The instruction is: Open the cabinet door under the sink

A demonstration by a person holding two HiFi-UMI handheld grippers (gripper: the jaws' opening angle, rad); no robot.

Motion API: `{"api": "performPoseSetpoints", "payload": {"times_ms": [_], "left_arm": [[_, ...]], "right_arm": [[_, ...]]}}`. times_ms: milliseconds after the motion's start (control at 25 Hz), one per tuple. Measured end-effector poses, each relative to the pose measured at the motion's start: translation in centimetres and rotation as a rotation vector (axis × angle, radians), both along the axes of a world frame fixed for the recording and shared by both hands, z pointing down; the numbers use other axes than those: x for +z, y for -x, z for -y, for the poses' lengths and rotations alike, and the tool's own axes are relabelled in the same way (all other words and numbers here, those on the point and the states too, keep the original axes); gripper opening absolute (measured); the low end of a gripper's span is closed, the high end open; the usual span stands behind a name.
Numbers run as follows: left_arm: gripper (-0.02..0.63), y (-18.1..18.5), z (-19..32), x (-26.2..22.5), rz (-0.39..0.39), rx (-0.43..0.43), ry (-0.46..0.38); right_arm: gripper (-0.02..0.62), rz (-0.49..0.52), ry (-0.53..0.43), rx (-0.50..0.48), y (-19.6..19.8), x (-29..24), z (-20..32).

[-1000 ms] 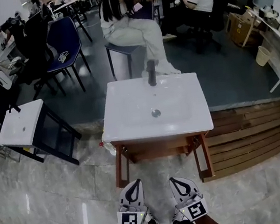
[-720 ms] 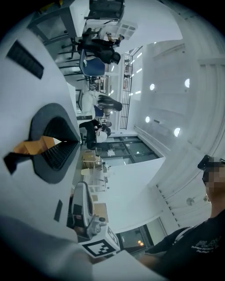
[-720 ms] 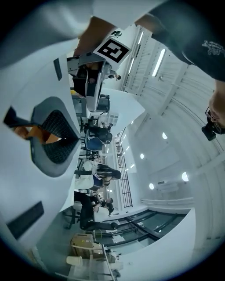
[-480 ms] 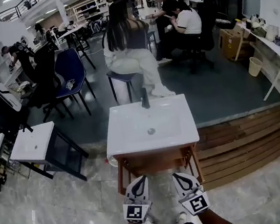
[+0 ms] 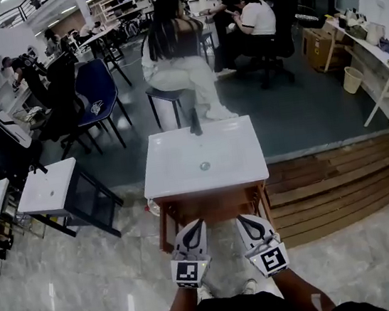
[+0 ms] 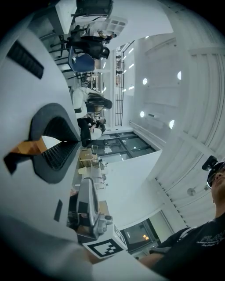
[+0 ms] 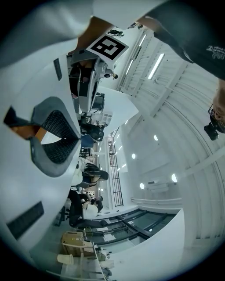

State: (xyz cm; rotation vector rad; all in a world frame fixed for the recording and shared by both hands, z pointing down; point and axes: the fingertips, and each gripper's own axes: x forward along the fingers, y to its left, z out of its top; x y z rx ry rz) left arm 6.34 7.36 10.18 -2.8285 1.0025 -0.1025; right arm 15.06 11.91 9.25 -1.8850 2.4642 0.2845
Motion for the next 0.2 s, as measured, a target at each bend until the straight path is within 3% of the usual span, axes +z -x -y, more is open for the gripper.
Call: {"api": "performPoseSetpoints", "payload": {"times_ms": [200], "left_arm": [[0.021, -1.6, 0.2, -0.7, 0.006, 0.003, -0.017]], "right_arm": [[0.025, 0.007, -0.022, 0.003, -1.2, -0.7, 0.5]]}}
